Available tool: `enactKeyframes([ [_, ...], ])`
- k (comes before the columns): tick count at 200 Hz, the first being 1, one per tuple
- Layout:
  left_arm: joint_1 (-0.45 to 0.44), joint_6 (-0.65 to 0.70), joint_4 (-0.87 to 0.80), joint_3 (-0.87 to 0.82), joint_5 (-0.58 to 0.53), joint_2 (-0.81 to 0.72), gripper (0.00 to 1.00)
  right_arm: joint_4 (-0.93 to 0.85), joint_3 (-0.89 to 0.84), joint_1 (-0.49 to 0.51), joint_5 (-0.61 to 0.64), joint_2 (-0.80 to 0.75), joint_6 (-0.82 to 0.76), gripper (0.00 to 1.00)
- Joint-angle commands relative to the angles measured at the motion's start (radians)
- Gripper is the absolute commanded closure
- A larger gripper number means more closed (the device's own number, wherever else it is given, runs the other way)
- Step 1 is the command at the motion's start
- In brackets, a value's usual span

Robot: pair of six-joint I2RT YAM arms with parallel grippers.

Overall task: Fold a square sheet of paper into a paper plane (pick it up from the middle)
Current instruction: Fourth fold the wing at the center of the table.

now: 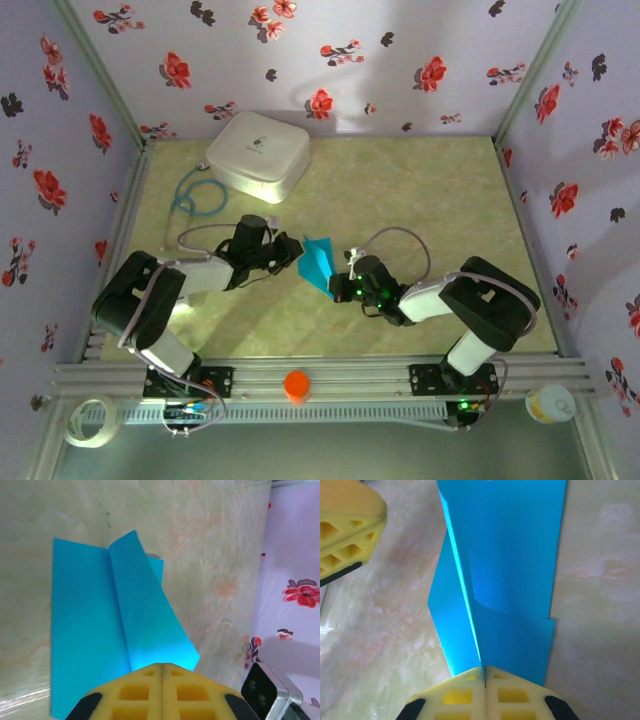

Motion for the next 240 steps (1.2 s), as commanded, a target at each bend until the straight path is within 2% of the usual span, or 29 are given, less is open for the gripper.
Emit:
enactKeyframes([
  [1, -0.017, 0.015, 0.020, 0.045, 0.035, 0.037, 0.97, 0.048, -0.029, -0.013, -0.039, 0.016, 0.040, 0.99],
  [80, -0.076, 0.013, 0.022, 0.127, 0.062, 0.147, 0.99, 0.160, -0.094, -0.025, -0.013, 0.024, 0.098, 0.98],
  [129, -0.079, 0.014, 0.021, 0.088, -0.010, 0.115, 0.99, 0.153, -0.099, -0.030, -0.004, 0.019, 0.112, 0.99],
  [166, -0.075, 0.018, -0.066, 0.090, -0.058, 0.106, 1.00, 0.150, -0.099, -0.032, 0.001, 0.019, 0.122, 0.99],
  [240, -0.076, 0.020, -0.153, 0.115, -0.055, 0.170, 1.00, 0.153, -0.107, -0.035, 0.007, 0.008, 0.135, 0.99],
])
